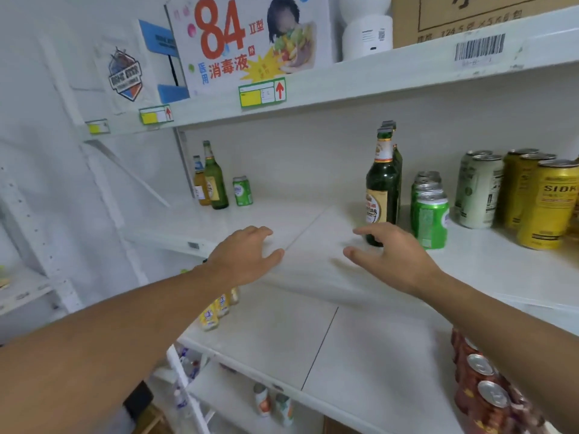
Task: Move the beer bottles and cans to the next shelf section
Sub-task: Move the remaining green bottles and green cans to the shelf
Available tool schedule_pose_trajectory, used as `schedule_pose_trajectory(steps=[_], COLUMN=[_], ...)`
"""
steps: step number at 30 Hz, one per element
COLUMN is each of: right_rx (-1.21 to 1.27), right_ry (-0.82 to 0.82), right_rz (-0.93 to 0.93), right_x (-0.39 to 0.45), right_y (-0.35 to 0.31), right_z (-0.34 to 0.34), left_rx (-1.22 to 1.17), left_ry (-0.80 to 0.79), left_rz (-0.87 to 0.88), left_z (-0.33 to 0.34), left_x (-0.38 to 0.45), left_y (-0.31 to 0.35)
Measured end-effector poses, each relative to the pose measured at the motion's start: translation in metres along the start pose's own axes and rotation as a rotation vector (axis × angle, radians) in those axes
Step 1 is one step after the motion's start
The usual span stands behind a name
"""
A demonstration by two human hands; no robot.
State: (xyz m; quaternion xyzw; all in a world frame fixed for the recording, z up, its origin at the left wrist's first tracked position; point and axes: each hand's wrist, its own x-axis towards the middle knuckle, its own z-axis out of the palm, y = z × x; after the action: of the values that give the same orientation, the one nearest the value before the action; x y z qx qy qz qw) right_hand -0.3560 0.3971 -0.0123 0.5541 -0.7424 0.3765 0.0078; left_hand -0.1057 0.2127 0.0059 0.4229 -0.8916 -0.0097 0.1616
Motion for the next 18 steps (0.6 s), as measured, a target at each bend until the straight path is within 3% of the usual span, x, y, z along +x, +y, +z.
schedule_pose_trajectory(steps=[9, 18], right_rx=[-0.059, -0.042], right_ry=[-0.076, -0.124], right_rz=[-0.079, -0.040], right_x=[0.032, 0.090], right_y=[-0.071, -0.157], right_z=[0.061, 0.157], left_rx=[0.018, -0.087], left_ry=[0.032, 0.074], left_rz=[-0.107, -0.131], left_z=[-0.019, -0.030], left_x=[-0.023, -0.026], left_y=[-0.116, -0.244])
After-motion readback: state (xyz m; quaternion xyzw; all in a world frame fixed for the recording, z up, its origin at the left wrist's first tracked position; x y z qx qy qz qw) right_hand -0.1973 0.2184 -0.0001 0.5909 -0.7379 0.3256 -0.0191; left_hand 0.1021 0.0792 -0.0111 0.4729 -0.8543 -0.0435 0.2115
